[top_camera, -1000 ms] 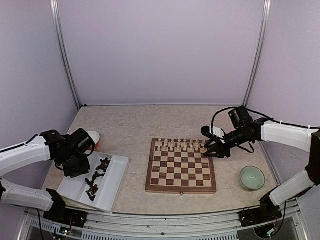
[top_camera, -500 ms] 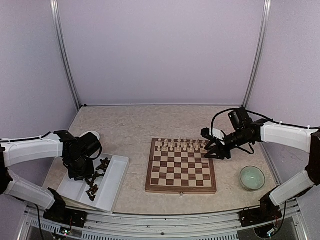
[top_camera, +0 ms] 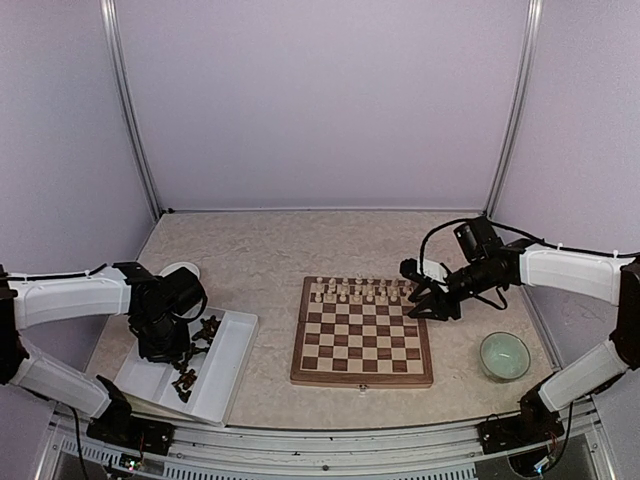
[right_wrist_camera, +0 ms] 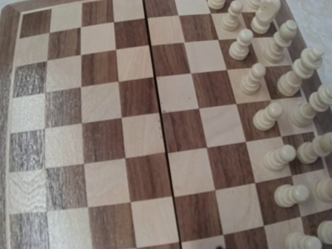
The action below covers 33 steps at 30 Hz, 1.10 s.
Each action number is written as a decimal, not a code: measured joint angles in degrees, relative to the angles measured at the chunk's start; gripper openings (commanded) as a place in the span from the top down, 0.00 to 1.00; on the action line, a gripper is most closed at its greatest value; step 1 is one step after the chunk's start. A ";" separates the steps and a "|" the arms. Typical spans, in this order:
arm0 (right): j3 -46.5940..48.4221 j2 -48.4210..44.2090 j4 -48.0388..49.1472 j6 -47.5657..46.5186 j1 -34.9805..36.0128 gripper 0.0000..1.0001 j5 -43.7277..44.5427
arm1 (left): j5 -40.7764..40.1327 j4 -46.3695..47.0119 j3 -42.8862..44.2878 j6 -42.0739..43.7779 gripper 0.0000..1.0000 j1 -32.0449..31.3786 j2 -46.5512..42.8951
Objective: Set up the chess pieces on the board
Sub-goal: Pick up the rook from the storage box, then place the rook at f8.
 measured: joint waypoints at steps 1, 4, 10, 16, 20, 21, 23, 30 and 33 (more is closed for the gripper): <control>-0.04 0.02 0.00 -0.02 0.07 0.59 0.09 | -0.04 -0.04 0.00 0.07 0.91 0.00 0.04; -0.15 0.04 0.00 -0.07 0.15 0.60 0.44 | -0.07 -0.04 0.15 0.28 0.97 0.00 0.09; -0.44 0.35 0.00 -0.07 0.20 0.60 0.85 | -0.13 -1.42 1.49 0.00 0.97 -1.62 0.11; -0.55 0.59 0.02 -0.09 0.22 0.61 1.18 | -1.20 -7.91 18.51 -2.23 0.97 -12.11 1.68; -0.63 1.14 0.00 -0.13 0.22 0.61 1.90 | -1.64 -7.93 29.83 -1.70 0.97 -18.25 5.88; -0.63 1.20 0.00 -0.13 0.22 0.61 2.01 | -1.38 -7.52 31.28 -1.25 0.98 -19.15 7.04; -0.68 1.22 0.02 -0.17 0.22 0.61 2.19 | -0.28 -6.62 34.03 0.50 0.98 -21.00 10.32; -0.92 1.22 0.04 -0.24 0.22 0.61 3.06 | 1.81 -6.01 49.42 7.54 0.98 -27.45 28.22; -1.01 1.22 0.22 -0.24 0.22 0.62 3.65 | 3.63 -5.88 55.19 10.40 0.98 -29.66 34.25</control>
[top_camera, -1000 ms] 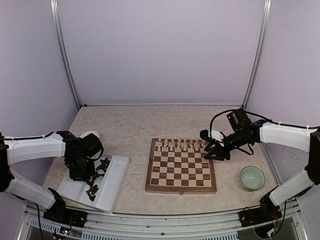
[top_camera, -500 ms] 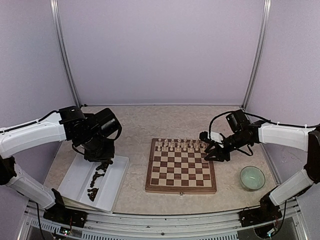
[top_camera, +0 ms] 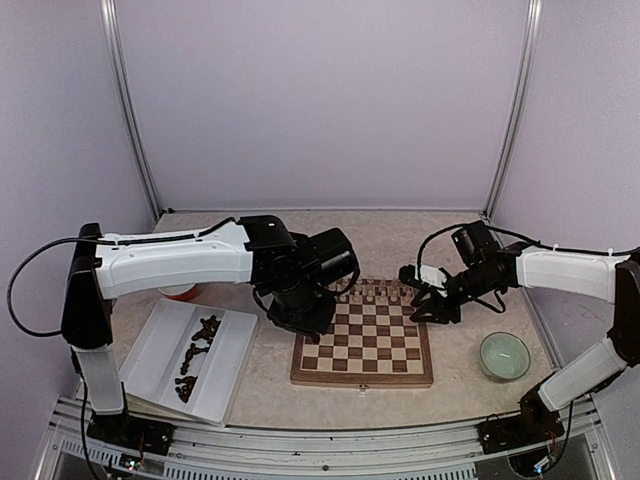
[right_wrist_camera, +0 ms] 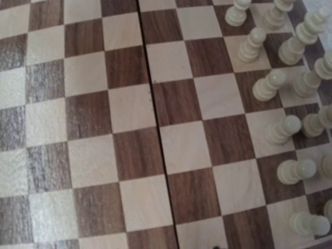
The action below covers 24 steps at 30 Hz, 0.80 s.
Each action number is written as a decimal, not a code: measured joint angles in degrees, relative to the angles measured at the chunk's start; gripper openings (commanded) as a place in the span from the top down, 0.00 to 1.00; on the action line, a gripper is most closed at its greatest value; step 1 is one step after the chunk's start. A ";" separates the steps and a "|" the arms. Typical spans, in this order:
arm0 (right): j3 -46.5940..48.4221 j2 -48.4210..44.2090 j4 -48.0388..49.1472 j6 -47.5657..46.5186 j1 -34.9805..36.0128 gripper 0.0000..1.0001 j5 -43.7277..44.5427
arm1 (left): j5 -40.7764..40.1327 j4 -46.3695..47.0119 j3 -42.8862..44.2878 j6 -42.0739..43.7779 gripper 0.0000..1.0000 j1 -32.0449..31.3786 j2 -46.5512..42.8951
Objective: Set up the chess pieces on the board
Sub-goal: Place the rook at f8.
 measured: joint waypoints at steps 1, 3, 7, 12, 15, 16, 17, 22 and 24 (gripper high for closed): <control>-0.11 0.00 0.09 0.00 0.00 0.62 0.22 | 0.66 0.07 2.38 0.96 0.97 -0.74 2.29; -0.33 0.00 0.26 0.00 0.00 0.62 0.70 | 1.46 0.09 5.77 2.51 0.97 -1.73 5.77; -0.83 -0.07 0.28 -0.02 0.00 0.62 1.42 | 3.28 0.35 9.88 4.90 0.97 -2.95 11.08; -0.94 -0.33 0.44 0.00 0.00 0.62 2.25 | 5.16 0.31 10.71 6.27 0.97 -3.26 13.99; -1.20 -0.55 0.74 -0.02 0.00 0.62 2.51 | 5.46 0.28 10.71 6.43 0.97 -3.26 14.27; -1.31 -0.59 0.76 -0.04 0.00 0.62 2.60 | 5.46 0.28 10.71 6.43 0.96 -3.26 14.27; -1.40 -0.59 0.79 -0.04 0.00 0.62 2.64 | 5.49 0.28 10.71 6.43 0.96 -3.26 14.27; -1.55 -0.59 0.85 -0.26 0.00 0.62 2.86 | 5.77 0.33 10.69 6.40 0.95 -3.30 14.27; -1.55 -0.59 0.85 -0.42 0.00 0.62 2.86 | 5.77 0.33 10.67 6.40 0.94 -3.30 14.27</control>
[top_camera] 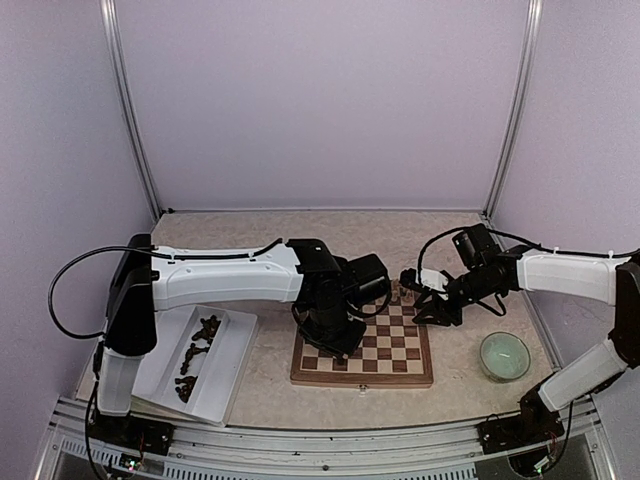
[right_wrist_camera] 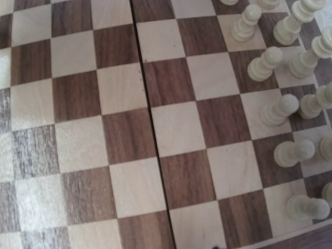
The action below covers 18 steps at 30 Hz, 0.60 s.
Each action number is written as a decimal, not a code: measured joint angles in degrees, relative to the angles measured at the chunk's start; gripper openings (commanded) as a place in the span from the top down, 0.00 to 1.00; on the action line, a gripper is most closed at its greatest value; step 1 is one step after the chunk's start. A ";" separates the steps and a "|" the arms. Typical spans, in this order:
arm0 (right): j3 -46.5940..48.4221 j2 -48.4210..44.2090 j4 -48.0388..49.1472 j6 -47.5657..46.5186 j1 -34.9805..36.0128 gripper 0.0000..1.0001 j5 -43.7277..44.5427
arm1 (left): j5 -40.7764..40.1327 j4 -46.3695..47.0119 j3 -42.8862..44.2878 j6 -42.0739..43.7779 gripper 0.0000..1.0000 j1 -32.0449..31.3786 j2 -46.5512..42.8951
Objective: Set up the chess pieces on the board
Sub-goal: Place the rook at f8.
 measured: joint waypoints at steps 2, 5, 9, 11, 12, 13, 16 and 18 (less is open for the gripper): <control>0.00 0.00 0.02 -0.07 0.00 0.62 0.00 | 0.00 0.00 0.00 0.02 0.92 0.00 0.02; 0.00 0.00 0.02 -0.13 0.00 0.62 0.00 | -0.02 -0.02 0.00 0.02 0.89 0.00 0.04; 0.00 0.00 0.04 -0.24 0.00 0.62 0.02 | 0.00 -0.02 0.00 0.04 0.88 0.00 0.07; 0.00 0.00 0.02 -0.24 0.00 0.62 0.00 | 0.00 -0.02 0.00 0.04 0.87 0.00 0.15; 0.00 0.00 0.04 -0.24 0.00 0.62 0.00 | -0.02 -0.02 0.00 0.09 0.86 0.00 0.26; 0.00 0.00 0.04 -0.24 0.00 0.62 0.00 | -0.02 -0.02 0.00 0.11 0.85 0.00 0.44; 0.00 0.00 0.04 -0.24 0.00 0.62 0.00 | -0.02 0.00 0.00 0.17 0.82 0.00 1.20; 0.00 0.00 0.04 -0.26 0.00 0.62 0.00 | -0.02 -0.02 0.00 0.20 0.78 0.00 1.77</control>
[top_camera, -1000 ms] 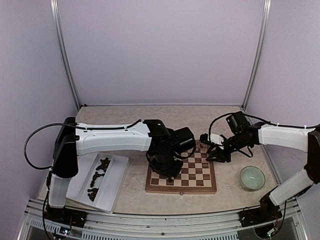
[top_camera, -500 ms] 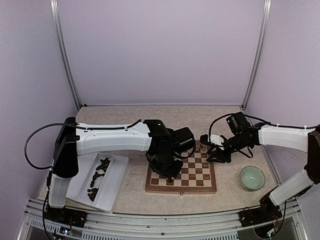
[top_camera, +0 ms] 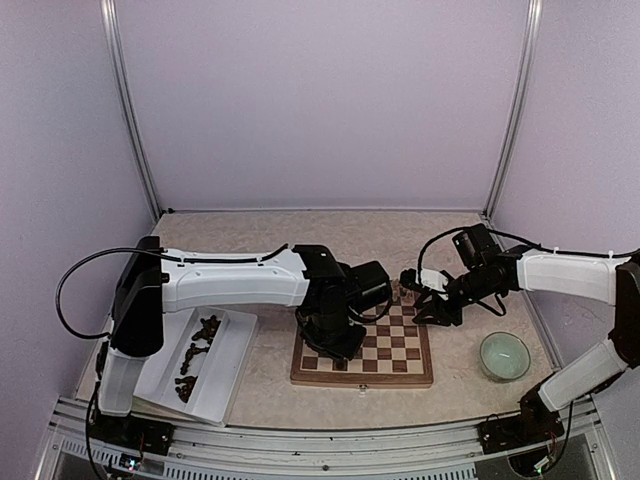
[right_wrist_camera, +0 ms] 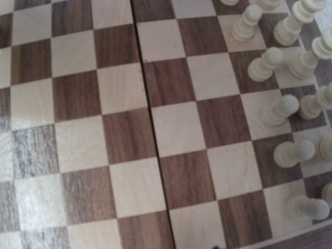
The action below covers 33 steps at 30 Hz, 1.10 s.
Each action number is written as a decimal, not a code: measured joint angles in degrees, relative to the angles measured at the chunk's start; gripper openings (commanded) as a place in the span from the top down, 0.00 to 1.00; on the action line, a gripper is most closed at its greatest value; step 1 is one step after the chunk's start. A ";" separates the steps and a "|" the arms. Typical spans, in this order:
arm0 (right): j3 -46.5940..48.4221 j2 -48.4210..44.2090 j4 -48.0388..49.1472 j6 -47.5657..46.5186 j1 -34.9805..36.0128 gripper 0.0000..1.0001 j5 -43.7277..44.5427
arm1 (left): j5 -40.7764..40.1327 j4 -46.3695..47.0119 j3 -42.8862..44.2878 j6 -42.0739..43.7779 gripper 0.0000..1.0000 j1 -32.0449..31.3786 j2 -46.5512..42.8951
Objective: Set up the chess pieces on the board
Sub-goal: Place the rook at f8, then pick up the chess pile from the storage box.
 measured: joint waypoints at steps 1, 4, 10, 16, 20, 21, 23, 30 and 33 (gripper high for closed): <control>0.00 0.00 0.00 0.00 0.00 0.62 0.00 | 0.02 0.00 0.00 0.00 0.74 0.00 0.15; -0.02 0.00 0.00 0.00 0.00 0.62 0.00 | -0.02 -0.02 -0.02 0.11 0.62 -0.02 0.26; 0.00 0.00 -0.02 0.00 0.00 0.62 -0.04 | -1.07 -0.50 0.57 0.31 0.48 -0.52 0.26; -0.02 0.00 -0.02 0.00 0.00 0.62 -0.07 | -7.21 0.44 -3.28 -1.75 0.43 -1.77 -5.88; -0.02 0.00 -0.04 -0.02 0.00 0.62 -0.28 | -12.39 1.62 -17.84 -7.63 0.44 -0.37 -20.52; -0.02 0.02 -0.02 -0.09 0.00 0.62 -0.35 | -13.29 1.68 -21.84 -9.40 0.44 0.79 -24.65; -0.02 0.02 -0.07 -0.20 0.00 0.62 -0.48 | -14.99 1.73 -29.88 -12.55 0.47 4.07 -32.46; -0.02 0.28 -0.26 -0.37 0.00 0.62 -0.79 | -14.84 2.43 -50.03 -13.57 0.60 16.37 -45.57; -0.02 0.28 -0.28 -0.39 0.00 0.62 -0.96 | -13.44 2.40 -51.52 -10.01 0.62 21.00 -46.34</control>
